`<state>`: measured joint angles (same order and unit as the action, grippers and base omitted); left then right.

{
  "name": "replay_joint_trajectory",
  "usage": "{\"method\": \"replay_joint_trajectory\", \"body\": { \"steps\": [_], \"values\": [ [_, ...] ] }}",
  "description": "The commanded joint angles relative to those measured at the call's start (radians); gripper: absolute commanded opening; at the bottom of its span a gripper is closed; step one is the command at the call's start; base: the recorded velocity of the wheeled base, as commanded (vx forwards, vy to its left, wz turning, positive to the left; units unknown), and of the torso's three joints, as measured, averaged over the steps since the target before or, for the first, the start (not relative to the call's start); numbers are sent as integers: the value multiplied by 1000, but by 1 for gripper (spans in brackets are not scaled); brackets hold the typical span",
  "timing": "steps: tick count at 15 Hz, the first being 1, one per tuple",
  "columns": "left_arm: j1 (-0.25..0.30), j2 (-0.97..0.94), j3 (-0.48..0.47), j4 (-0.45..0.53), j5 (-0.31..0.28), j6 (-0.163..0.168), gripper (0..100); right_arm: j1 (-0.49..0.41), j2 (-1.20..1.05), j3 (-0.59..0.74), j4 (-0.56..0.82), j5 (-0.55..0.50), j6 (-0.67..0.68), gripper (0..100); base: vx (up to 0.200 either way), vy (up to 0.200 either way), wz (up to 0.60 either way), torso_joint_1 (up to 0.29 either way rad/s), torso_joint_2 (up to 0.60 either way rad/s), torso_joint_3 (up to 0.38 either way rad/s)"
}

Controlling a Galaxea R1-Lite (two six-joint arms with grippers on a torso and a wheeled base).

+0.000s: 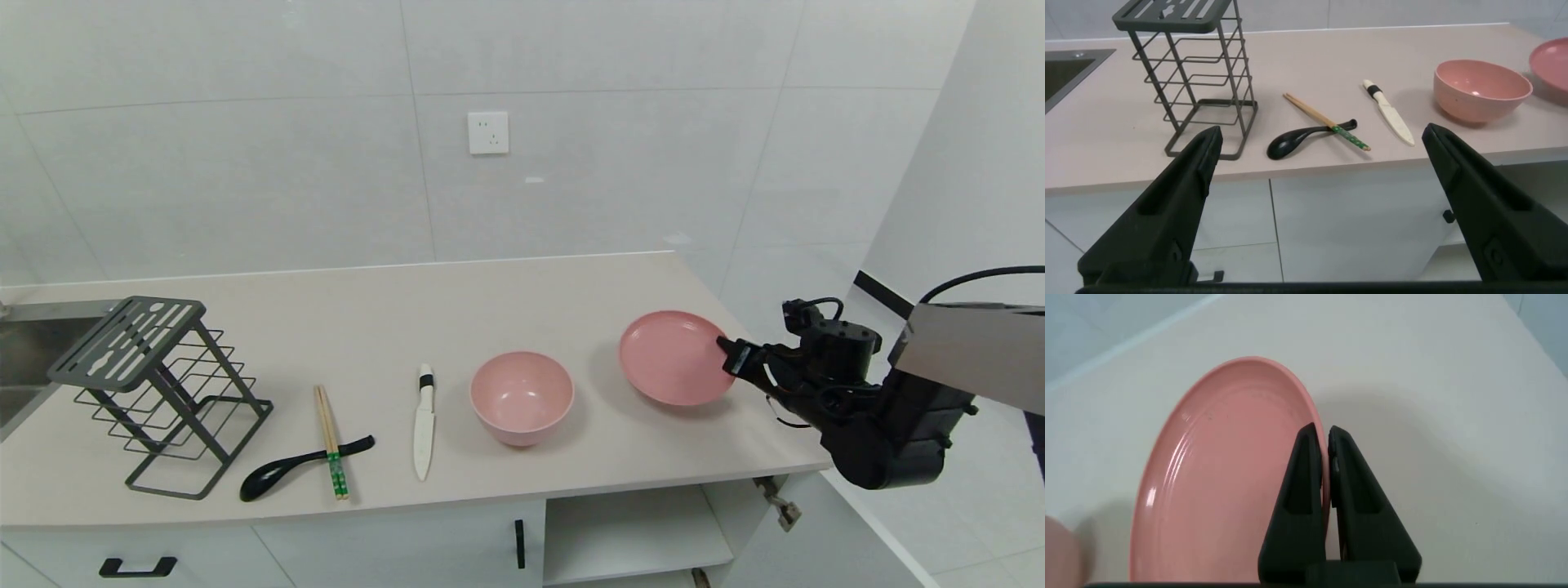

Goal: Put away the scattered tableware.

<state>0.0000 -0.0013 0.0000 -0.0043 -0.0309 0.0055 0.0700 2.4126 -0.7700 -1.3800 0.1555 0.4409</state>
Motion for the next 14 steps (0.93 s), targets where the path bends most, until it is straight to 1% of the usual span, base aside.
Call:
{"method": "replay_joint_trajectory", "body": {
  "steps": [1, 2, 3, 5, 6, 7, 8, 9, 10, 14],
  "values": [
    [0, 1, 0, 0, 0, 1, 100, 5, -79, 54, -39, 2, 78, 0, 0, 0, 0, 0, 0, 0],
    [0, 1, 0, 1, 0, -1, 100, 8, -87, 66, -53, 4, 98, 0, 0, 0, 0, 0, 0, 0],
    [0, 1, 0, 1, 0, -1, 100, 8, -104, 94, -97, 4, 127, 0, 0, 0, 0, 0, 0, 0],
    [0, 1, 0, 1, 0, -1, 100, 11, -150, 175, -166, 4, 162, 0, 0, 0, 0, 0, 0, 0],
    [0, 1, 0, 1, 0, -1, 100, 33, -245, 317, -191, 4, 191, 0, 0, 0, 0, 0, 0, 0],
    [0, 1, 0, 1, -1, -1, 100, 45, -325, 405, -191, 6, 199, 0, 0, 0, 0, 0, 0, 0],
    [0, 1, 0, 1, -1, 1, 100, 54, -392, 479, -191, 6, 197, 0, 0, 0, 0, 0, 0, 0],
    [0, 1, 0, 1, -4, 2, 100, 60, -454, 521, -191, 6, 197, 0, 0, 0, 0, 0, 0, 0],
    [0, 1, 0, 1, -6, 4, 100, 62, -495, 548, -191, 6, 197, 0, 0, 0, 0, 0, 0, 0],
    [0, 1, 0, -2, -9, 1, 100, 60, -500, 558, -191, 4, 187, 0, 0, 0, 0, 0, 0, 0]
  ]
}}
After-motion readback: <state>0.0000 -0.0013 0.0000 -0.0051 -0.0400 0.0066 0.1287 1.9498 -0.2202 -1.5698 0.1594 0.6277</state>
